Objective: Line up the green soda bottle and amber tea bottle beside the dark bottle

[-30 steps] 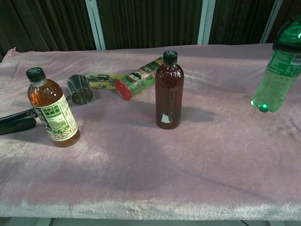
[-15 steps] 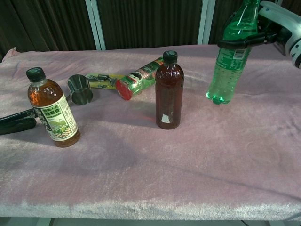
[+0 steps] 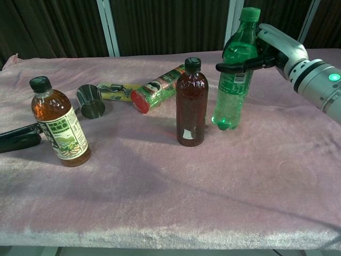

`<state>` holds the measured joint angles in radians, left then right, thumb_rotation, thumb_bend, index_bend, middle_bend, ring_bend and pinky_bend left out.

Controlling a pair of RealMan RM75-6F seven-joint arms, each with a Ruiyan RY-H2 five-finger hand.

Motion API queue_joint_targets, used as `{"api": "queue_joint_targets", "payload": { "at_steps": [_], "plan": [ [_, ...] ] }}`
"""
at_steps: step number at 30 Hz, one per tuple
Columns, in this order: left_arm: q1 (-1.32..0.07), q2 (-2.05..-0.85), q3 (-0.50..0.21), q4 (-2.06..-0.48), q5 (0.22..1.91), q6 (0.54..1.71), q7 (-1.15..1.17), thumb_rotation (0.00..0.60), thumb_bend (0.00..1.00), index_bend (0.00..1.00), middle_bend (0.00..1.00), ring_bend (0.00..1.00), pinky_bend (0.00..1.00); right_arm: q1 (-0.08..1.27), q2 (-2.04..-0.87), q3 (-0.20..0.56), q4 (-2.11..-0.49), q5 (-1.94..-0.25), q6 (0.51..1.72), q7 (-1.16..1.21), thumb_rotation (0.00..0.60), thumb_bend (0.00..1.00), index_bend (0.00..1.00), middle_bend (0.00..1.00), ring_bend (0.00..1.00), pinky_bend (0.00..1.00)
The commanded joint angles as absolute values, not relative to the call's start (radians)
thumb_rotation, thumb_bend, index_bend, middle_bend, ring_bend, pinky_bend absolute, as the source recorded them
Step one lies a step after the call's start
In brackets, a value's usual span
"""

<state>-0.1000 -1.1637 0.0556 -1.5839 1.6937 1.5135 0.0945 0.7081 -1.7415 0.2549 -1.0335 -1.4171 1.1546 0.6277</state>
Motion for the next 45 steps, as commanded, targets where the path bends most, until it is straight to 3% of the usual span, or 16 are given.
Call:
{"api": "queue_joint_targets", "payload": {
  "at_steps": [1,30,34,36,41,43,45],
  "plan": [
    [-0.100,-1.164,0.056,-1.583,1.694,1.514,0.094,0.600,0.39,0.00,0.05,0.00,0.00,0.708,-1.747,0.249,-1.030,-1.420,1.156,0.622,0.600,0.23,1.00,0.64,0.59,0.73],
    [-0.104,-1.166,0.059,-1.584,1.700,1.508,0.097,0.600,0.39,0.00,0.05,0.00,0.00,0.698,-1.764,0.199,-1.009,-1.465,1.167,0.594,0.600,0.23,1.00,0.64,0.59,0.72],
    [-0.106,-1.165,0.059,-1.585,1.696,1.502,0.096,0.600,0.39,0.00,0.05,0.00,0.00,0.698,-1.756,0.188,-1.009,-1.467,1.151,0.588,0.600,0.23,0.96,0.64,0.59,0.71],
    [-0.105,-1.165,0.060,-1.586,1.696,1.503,0.096,0.600,0.39,0.00,0.05,0.00,0.00,0.697,-1.748,0.183,-1.010,-1.471,1.147,0.586,0.600,0.23,0.89,0.64,0.57,0.70],
    [-0.104,-1.165,0.060,-1.585,1.698,1.506,0.096,0.600,0.39,0.00,0.05,0.00,0.00,0.696,-1.738,0.171,-1.009,-1.493,1.160,0.607,0.600,0.21,0.48,0.47,0.45,0.63],
    [-0.104,-1.165,0.060,-1.585,1.697,1.505,0.095,0.600,0.39,0.00,0.05,0.00,0.00,0.695,-1.732,0.163,-1.008,-1.510,1.172,0.615,0.600,0.19,0.19,0.34,0.34,0.59],
    [-0.104,-1.163,0.060,-1.587,1.692,1.502,0.093,0.600,0.39,0.00,0.05,0.00,0.00,0.687,-1.722,0.150,-1.007,-1.538,1.209,0.622,0.600,0.18,0.03,0.23,0.25,0.55]
  ]
}}
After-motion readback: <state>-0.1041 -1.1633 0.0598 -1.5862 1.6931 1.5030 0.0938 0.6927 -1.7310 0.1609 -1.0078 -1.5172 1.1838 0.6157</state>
